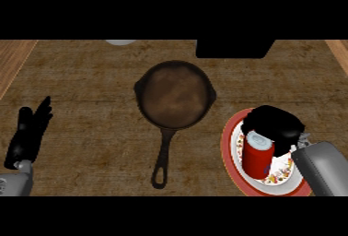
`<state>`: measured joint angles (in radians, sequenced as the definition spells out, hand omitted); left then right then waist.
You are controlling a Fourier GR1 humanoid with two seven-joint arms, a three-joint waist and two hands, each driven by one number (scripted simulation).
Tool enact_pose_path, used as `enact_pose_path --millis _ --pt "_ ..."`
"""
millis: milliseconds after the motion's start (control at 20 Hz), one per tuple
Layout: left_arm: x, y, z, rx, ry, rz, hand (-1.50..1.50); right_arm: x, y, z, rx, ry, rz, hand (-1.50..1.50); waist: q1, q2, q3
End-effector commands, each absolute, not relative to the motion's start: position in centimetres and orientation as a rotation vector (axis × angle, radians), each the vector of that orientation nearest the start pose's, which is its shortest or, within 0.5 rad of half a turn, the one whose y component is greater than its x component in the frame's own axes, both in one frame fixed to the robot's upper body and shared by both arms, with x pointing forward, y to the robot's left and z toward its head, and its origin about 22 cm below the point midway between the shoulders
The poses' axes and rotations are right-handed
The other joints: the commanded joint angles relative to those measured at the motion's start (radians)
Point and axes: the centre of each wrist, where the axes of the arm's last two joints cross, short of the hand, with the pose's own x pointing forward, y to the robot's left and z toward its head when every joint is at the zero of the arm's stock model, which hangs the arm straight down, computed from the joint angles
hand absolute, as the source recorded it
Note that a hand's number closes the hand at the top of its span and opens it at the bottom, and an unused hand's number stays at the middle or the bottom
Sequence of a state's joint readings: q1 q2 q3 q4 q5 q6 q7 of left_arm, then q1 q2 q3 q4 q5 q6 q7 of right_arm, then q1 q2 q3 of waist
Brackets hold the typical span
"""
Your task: Pick the tomato from the plate and place it in the pan
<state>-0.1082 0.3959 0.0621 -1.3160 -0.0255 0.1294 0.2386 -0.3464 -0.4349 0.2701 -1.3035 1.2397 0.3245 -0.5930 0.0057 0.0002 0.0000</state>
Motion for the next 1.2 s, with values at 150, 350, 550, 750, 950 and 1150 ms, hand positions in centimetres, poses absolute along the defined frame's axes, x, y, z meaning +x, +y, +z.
enact_pose_path --millis 150,350,550,750,950,1150 --pt "28.3 35.1 1.1 0.503 -1.207 -0.094 0.0 32.7 -26.6 3.9 -0.497 -1.435 2.03 1.5 -0.005 0.001 0.0" --pt "27.0 35.7 0.9 0.484 -1.211 -0.096 0.0 31.5 -25.9 4.7 -0.454 -1.451 1.958 1.5 -0.007 -0.001 0.0" --pt "25.9 35.7 0.8 0.486 -1.196 -0.105 0.0 33.8 -32.6 5.8 -0.645 -1.286 1.655 1.5 0.0 0.001 0.0" --pt "27.2 34.2 1.0 0.493 -1.203 -0.082 0.0 33.2 -36.4 5.8 -0.741 -1.264 1.442 1.5 -0.01 0.001 0.0" --pt "26.3 36.3 1.4 0.487 -1.2 -0.092 0.0 33.9 -34.0 8.9 -0.853 -1.661 1.294 1.5 -0.012 -0.004 0.001" --pt "26.4 35.1 2.1 0.496 -1.195 -0.103 0.0 33.7 -33.0 11.3 -0.754 -1.83 1.211 1.5 -0.01 -0.004 0.0"
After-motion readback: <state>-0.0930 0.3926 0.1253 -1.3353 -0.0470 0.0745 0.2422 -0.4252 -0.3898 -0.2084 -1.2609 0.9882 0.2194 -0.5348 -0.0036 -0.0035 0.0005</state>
